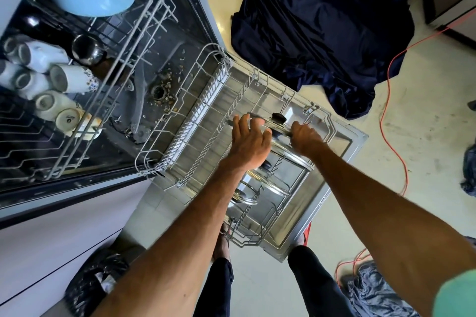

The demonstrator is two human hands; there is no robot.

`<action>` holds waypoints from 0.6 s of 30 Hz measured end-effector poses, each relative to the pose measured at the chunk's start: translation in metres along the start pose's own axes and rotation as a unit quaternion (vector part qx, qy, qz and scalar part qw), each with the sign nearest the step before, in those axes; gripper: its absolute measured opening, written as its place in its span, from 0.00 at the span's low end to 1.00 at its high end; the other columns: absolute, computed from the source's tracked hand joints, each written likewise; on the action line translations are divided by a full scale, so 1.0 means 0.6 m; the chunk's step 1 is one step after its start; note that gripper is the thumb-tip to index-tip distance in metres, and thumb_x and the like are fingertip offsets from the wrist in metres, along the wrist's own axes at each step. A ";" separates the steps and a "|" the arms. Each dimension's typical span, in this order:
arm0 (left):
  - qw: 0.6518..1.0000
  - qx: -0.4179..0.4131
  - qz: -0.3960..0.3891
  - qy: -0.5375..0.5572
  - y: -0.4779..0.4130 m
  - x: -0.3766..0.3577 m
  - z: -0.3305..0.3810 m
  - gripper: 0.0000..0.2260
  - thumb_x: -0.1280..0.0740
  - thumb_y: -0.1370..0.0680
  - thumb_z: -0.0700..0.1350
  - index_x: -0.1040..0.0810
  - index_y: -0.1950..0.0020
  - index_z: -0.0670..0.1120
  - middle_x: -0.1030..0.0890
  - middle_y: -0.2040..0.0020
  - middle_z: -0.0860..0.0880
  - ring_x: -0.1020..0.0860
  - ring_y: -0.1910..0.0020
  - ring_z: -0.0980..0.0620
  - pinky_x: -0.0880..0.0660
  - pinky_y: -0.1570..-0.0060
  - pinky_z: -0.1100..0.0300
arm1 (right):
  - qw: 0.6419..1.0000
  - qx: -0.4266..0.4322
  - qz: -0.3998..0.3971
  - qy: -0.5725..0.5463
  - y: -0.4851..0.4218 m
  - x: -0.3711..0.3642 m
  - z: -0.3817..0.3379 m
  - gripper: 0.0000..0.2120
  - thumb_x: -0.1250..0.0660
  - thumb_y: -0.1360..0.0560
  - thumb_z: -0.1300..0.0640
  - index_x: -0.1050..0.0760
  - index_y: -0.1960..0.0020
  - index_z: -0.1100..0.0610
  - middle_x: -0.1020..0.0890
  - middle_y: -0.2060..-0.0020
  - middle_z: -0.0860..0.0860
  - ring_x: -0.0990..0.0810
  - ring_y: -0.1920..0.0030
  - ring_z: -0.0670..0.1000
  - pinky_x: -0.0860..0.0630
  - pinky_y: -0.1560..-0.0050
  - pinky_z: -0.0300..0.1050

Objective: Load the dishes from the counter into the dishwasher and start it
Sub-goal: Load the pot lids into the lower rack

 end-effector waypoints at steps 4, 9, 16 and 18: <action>1.000 0.000 0.015 0.025 -0.007 0.000 -0.001 0.23 0.52 0.19 0.52 0.37 0.29 0.41 0.43 0.24 0.38 0.52 0.20 0.45 0.62 0.22 0.44 | 1.000 0.001 -0.004 -0.003 -0.008 0.001 0.021 0.14 0.42 0.16 0.51 0.29 0.39 0.61 0.21 0.52 0.59 0.19 0.56 0.55 0.18 0.53 0.52; 0.999 -0.002 0.033 0.022 -0.013 -0.003 -0.004 0.24 0.50 0.17 0.52 0.40 0.26 0.40 0.45 0.22 0.37 0.54 0.20 0.46 0.64 0.22 0.46 | 0.999 0.004 0.042 0.030 0.014 0.033 -0.001 0.11 0.43 0.18 0.59 0.24 0.42 0.62 0.20 0.49 0.61 0.20 0.48 0.63 0.23 0.49 0.56; 0.998 0.015 0.039 0.042 -0.022 -0.012 -0.016 0.30 0.51 0.21 0.57 0.44 0.24 0.41 0.46 0.22 0.39 0.53 0.20 0.43 0.61 0.21 0.46 | 0.988 0.041 0.151 0.014 0.043 0.081 0.017 0.10 0.42 0.18 0.57 0.22 0.46 0.58 0.19 0.57 0.60 0.19 0.56 0.62 0.24 0.54 0.54; 0.998 0.028 0.036 0.052 -0.027 -0.017 -0.022 0.31 0.51 0.23 0.58 0.44 0.24 0.42 0.46 0.22 0.41 0.53 0.20 0.42 0.60 0.21 0.46 | 0.984 0.051 0.170 0.014 0.055 0.092 0.030 0.12 0.43 0.16 0.54 0.23 0.45 0.58 0.19 0.59 0.59 0.20 0.60 0.60 0.23 0.57 0.51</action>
Point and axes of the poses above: each hand's wrist, its own y-axis away from the middle knuckle, its own x-axis out of the back of the hand, z = x × y, the point moved 5 cm from there along -y, towards the middle knuckle
